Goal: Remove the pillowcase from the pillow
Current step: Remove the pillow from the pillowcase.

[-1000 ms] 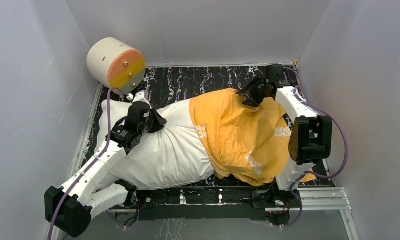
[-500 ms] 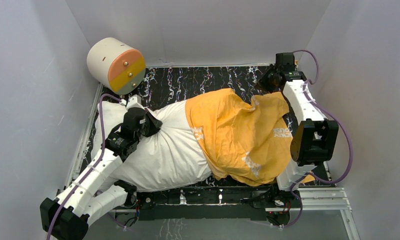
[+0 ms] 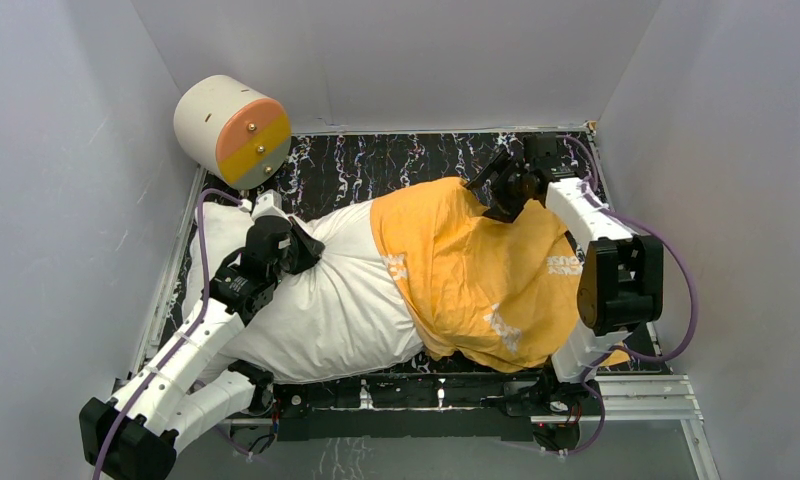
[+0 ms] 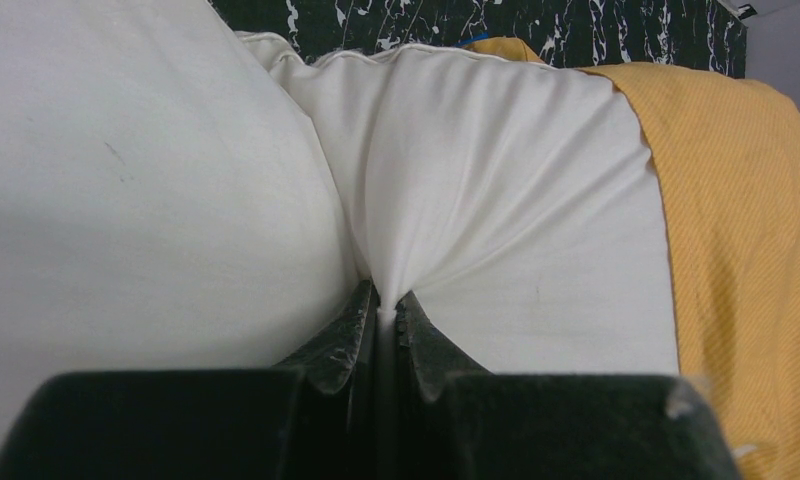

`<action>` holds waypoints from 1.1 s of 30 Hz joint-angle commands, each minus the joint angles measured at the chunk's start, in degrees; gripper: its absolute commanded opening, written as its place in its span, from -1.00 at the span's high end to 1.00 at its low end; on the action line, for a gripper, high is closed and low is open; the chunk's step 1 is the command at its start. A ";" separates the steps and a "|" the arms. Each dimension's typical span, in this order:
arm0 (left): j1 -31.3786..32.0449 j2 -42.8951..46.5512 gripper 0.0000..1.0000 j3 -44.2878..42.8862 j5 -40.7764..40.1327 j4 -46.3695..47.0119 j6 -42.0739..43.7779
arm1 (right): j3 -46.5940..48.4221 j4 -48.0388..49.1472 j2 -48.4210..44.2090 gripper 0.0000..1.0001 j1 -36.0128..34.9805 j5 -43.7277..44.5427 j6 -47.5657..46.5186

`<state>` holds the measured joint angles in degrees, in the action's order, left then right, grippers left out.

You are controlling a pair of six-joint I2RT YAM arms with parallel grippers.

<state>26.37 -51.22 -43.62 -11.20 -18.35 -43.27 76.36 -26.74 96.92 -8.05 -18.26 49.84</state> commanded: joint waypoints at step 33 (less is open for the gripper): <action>-0.79 5.73 1.00 8.02 -10.56 -13.56 -2.67 | 35.73 -18.44 6.77 1.00 12.01 14.23 -17.26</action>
<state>26.37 -46.41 -38.92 -14.61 -16.86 -47.81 104.62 -39.46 99.42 5.26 -6.46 40.14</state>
